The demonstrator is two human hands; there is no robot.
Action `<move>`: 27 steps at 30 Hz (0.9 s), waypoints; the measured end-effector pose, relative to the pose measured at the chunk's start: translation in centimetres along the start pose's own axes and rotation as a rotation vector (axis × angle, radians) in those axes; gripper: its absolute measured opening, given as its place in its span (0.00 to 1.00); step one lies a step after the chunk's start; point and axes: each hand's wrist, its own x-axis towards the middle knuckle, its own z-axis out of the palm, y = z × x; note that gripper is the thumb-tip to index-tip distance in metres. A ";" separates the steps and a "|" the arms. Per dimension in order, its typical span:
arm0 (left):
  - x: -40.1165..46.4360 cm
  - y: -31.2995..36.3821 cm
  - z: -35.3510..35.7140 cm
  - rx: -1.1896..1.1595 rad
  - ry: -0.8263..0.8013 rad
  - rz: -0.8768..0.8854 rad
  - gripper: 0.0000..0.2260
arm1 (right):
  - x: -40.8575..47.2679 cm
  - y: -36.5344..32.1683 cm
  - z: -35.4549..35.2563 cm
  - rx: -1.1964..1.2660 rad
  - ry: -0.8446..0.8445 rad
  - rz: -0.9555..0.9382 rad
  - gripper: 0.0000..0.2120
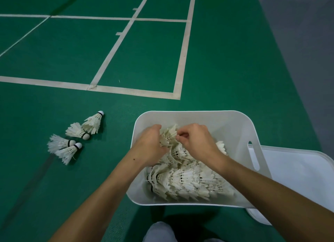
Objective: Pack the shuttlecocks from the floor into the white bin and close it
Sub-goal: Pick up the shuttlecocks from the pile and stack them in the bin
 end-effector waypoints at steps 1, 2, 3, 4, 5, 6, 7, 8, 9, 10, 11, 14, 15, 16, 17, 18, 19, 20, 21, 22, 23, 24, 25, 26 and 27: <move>0.0 0.0 0.1 0.004 0.004 0.006 0.29 | 0.3 0.1 0.1 0.028 -0.029 0.043 0.07; 0.1 0.0 0.1 0.005 0.004 0.012 0.27 | 0.6 0.2 0.2 0.035 -0.061 0.077 0.07; 0.2 0.1 0.2 0.001 0.002 0.014 0.25 | 0.9 0.2 0.3 0.038 -0.092 0.097 0.07; 0.3 0.0 0.3 -0.011 0.000 0.015 0.24 | 1.2 0.1 0.3 0.048 -0.115 0.102 0.07; 0.3 0.0 0.3 -0.032 -0.004 0.018 0.26 | 1.5 0.1 0.3 0.070 -0.132 0.106 0.07; 0.4 -0.1 0.3 -0.062 -0.006 0.023 0.29 | 1.7 0.1 0.2 0.104 -0.152 0.116 0.06; 0.3 -0.2 0.2 -0.102 -0.003 0.028 0.32 | 1.7 0.1 0.1 0.146 -0.176 0.132 0.07; 0.1 -0.3 0.1 -0.151 0.004 0.033 0.35 | 1.7 0.2 -0.1 0.188 -0.202 0.148 0.09; -0.1 -0.3 0.0 -0.200 0.019 0.045 0.35 | 1.6 0.4 -0.2 0.226 -0.219 0.162 0.12; -0.6 -0.3 -0.2 -0.248 0.037 0.062 0.35 | 1.4 0.6 -0.4 0.257 -0.222 0.167 0.15; -1.1 -0.3 -0.3 -0.293 0.055 0.081 0.33 | 1.1 0.7 -0.7 0.282 -0.210 0.159 0.17; -3.1 -0.5 -0.9 -0.442 0.137 0.161 0.26 | -0.2 0.2 -1.6 0.268 -0.116 0.087 0.15; -3.8 -0.6 -1.2 -0.487 0.174 0.187 0.21 | -0.7 -0.2 -1.9 0.220 -0.068 0.047 0.13; -4.5 -0.7 -1.6 -0.525 0.210 0.212 0.17 | -1.2 -0.8 -2.3 0.163 -0.022 0.001 0.12; -5.2 -0.8 -2.0 -0.559 0.246 0.239 0.12 | -1.7 -1.5 -2.6 0.109 0.019 -0.052 0.11; -5.8 -0.9 -2.4 -0.584 0.288 0.270 0.08 | -2.1 -2.2 -2.8 0.061 0.050 -0.112 0.10; -6.5 -1.2 -2.7 -0.594 0.341 0.302 0.06 | -2.5 -3.1 -2.9 0.023 0.070 -0.176 0.09; -7.1 -1.6 -3.0 -0.587 0.400 0.329 0.04 | -2.7 -4.0 -3.0 -0.002 0.080 -0.238 0.08; -7.6 -2.1 -3.3 -0.569 0.461 0.345 0.04 | -2.8 -4.8 -3.1 -0.025 0.083 -0.297 0.07; -8.0 -2.7 -3.6 -0.550 0.515 0.347 0.05 | -2.8 -5.6 -3.1 -0.045 0.076 -0.352 0.07; -8.2 -3.6 -3.8 -0.536 0.558 0.337 0.05 | -2.6 -6.5 -3.2 -0.065 0.058 -0.401 0.06; -8.3 -4.6 -4.0 -0.528 0.592 0.319 0.05 | -2.3 -7.3 -3.3 -0.080 0.033 -0.444 0.06; -8.2 -5.9 -4.1 -0.524 0.616 0.291 0.05 | -1.9 -8.1 -3.4 -0.094 0.002 -0.483 0.06; -7.9 -7.2 -4.2 -0.519 0.635 0.258 0.05 | -1.4 -8.9 -3.5 -0.104 -0.035 -0.514 0.06; -7.5 -8.5 -4.3 -0.506 0.648 0.223 0.05 | -0.8 -9.7 -3.5 -0.113 -0.075 -0.536 0.06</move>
